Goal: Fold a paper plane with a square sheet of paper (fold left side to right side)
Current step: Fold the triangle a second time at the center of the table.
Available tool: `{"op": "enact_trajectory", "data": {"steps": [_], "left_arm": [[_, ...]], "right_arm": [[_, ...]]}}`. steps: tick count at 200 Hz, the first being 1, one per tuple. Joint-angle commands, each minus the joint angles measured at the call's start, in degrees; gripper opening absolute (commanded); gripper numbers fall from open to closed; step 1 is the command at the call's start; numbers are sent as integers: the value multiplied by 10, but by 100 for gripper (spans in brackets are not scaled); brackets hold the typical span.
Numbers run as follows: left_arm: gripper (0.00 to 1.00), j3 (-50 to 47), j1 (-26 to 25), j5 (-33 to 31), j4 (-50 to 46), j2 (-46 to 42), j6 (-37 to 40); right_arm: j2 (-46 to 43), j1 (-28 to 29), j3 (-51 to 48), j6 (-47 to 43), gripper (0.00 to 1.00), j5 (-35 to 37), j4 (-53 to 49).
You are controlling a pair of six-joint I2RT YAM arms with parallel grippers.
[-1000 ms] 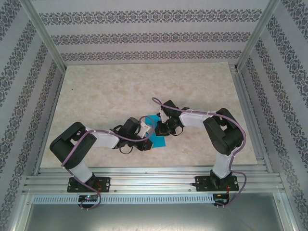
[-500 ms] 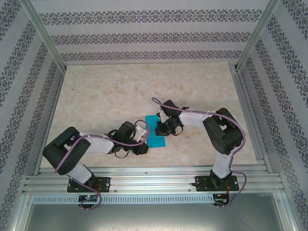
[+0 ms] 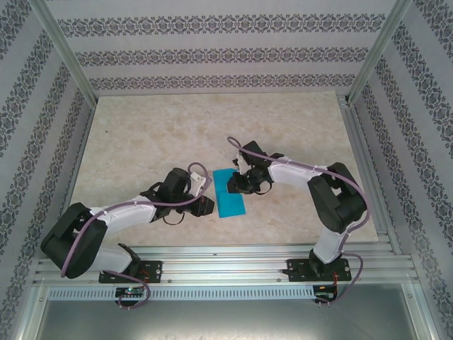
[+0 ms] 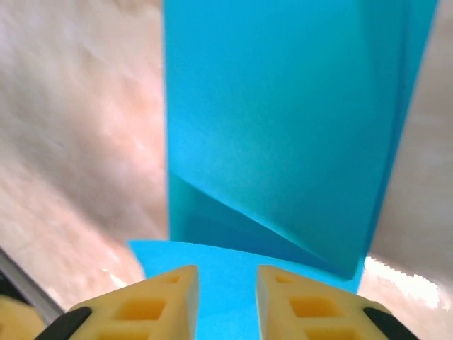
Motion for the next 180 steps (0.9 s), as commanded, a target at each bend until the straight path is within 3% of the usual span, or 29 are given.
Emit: {"op": "enact_trajectory", "data": {"steps": [1, 15, 31, 42, 84, 126, 161, 180], "left_arm": [[14, 22, 9, 19, 32, 22, -40], [14, 30, 10, 32, 58, 46, -58], [26, 42, 10, 29, 66, 73, -64], [29, 46, 10, 28, 77, 90, -67], [32, 74, 13, 32, 109, 136, -75], [21, 96, 13, 26, 107, 180, -69], [8, 90, 15, -3, 82, 173, -58], [6, 83, 14, -11, 78, 164, -54]], "right_arm": [[-49, -17, -30, 30, 33, -11, 34], [-62, -22, -64, 54, 36, -27, 67], [-69, -23, -95, 77, 39, -42, 109], [-68, -22, -111, 91, 39, -48, 127], [-62, -23, -141, 105, 39, -49, 154], [-51, -27, -148, 118, 41, -55, 170], [-42, -33, -148, 121, 44, -54, 168], [-36, -33, -148, 123, 45, -57, 173]]}}
